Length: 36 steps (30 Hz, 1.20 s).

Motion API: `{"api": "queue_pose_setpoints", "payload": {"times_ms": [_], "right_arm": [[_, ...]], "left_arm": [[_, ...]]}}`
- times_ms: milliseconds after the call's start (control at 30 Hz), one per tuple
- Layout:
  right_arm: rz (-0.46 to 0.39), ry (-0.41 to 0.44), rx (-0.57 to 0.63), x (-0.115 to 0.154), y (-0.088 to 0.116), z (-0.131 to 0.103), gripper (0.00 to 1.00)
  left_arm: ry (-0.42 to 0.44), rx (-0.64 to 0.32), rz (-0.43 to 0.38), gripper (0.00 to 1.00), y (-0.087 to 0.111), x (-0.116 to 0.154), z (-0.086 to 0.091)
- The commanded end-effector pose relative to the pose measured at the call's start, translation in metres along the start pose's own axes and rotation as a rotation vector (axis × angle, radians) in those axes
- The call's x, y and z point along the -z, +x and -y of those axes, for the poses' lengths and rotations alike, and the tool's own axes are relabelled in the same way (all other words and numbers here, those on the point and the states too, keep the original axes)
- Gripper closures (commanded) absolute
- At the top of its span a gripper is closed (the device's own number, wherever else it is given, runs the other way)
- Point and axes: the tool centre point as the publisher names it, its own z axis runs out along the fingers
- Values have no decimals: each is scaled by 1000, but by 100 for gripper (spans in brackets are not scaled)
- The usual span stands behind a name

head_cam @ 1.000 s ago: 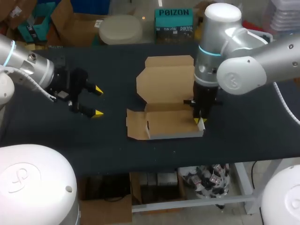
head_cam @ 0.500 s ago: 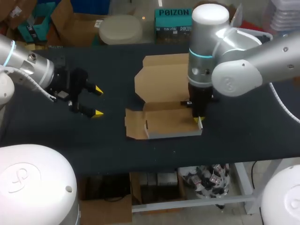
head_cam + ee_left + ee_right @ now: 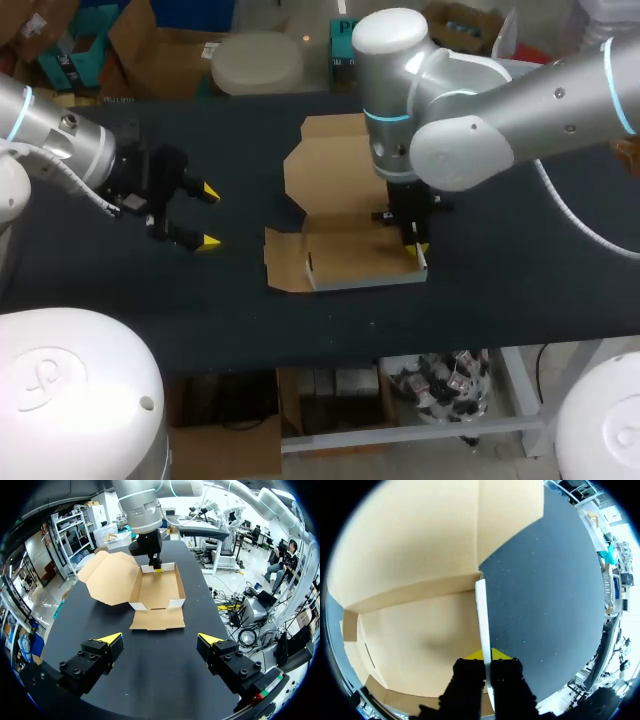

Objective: Assemble the packaging by folding the flat box into shape, placing the metal phone stand inside, and closing the box properly

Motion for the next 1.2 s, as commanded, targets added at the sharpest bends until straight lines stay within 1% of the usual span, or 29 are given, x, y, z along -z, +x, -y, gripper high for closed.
{"api": "queue_pose_setpoints", "payload": {"times_ms": [33, 100, 167, 200, 367, 467, 533, 567, 633, 867, 1200], "right_arm": [[112, -4, -17, -1, 5, -3, 100], [125, -15, -33, -1, 5, -2, 100], [99, -19, -24, 0, 3, -2, 100], [80, -23, -17, 0, 3, -2, 100], [-70, -32, 38, 5, 1, 1, 100], [-129, -32, 56, 7, 1, 1, 100], [-131, -34, 54, 7, 1, 1, 100], [-148, -27, 67, 7, 2, 1, 100], [-150, -27, 67, 8, 3, 0, 100], [-195, -17, 100, 9, 8, -2, 100], [-197, -11, 105, 7, 14, -6, 100]], "left_arm": [[-5, 1, -4, 0, 0, 1, 1], [-5, 1, -4, 0, 0, 1, 1], [-5, 1, -4, 0, 0, 1, 1], [-5, 1, -4, 0, 0, 1, 1], [-5, 1, -4, 0, 0, 1, 1], [-5, 1, -4, 0, 0, 1, 1], [-5, 1, -4, 0, 0, 1, 1], [-5, 1, -4, 0, 0, 1, 1], [-5, 1, -4, 0, 0, 1, 1], [-5, 1, -4, 0, 0, 1, 1], [-5, 1, -4, 0, 0, 1, 1]]}}
